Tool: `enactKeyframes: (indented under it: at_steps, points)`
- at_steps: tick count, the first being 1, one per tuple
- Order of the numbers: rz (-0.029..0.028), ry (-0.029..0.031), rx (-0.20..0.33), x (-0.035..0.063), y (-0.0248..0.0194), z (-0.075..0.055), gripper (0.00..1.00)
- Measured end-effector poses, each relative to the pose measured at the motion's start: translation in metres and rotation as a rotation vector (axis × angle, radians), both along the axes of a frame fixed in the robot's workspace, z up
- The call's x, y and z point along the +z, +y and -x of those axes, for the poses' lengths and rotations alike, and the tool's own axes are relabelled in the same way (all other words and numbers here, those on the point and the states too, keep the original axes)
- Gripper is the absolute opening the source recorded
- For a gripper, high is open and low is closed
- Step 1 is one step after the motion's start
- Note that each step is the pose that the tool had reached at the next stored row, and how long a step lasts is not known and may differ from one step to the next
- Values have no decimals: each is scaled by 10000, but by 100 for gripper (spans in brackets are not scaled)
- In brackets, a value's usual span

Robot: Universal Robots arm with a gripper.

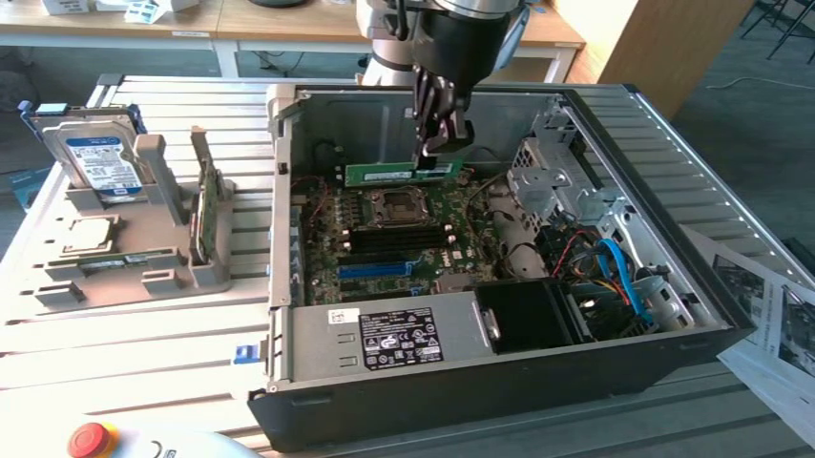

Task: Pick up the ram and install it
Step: 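Pick up the ram and move it above insertion slot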

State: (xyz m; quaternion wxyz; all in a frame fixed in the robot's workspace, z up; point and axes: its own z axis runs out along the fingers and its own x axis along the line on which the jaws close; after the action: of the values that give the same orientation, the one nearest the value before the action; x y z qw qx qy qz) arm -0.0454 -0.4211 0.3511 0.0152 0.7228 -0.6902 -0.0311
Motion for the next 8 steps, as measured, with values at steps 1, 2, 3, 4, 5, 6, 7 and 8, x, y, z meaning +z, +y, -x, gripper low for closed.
enactKeyframes:
  at_steps: [1, 2, 3, 4, 5, 6, 7, 8]
  points:
    - [-1, -1, 0, -8, 0, 0, 12]
    - [-1, 0, 0, -17, 0, 0, 12]
    - [0, 0, 0, -24, 0, 0, 12]
    - [-1, -1, 0, -32, 0, 0, 12]
    - [-1, -1, 0, -39, 0, 0, 12]
    - [0, 0, 0, -45, 0, 0, 12]
    - [0, 0, 0, -52, 0, 0, 12]
    - [-1, -1, 0, -58, 0, 0, 12]
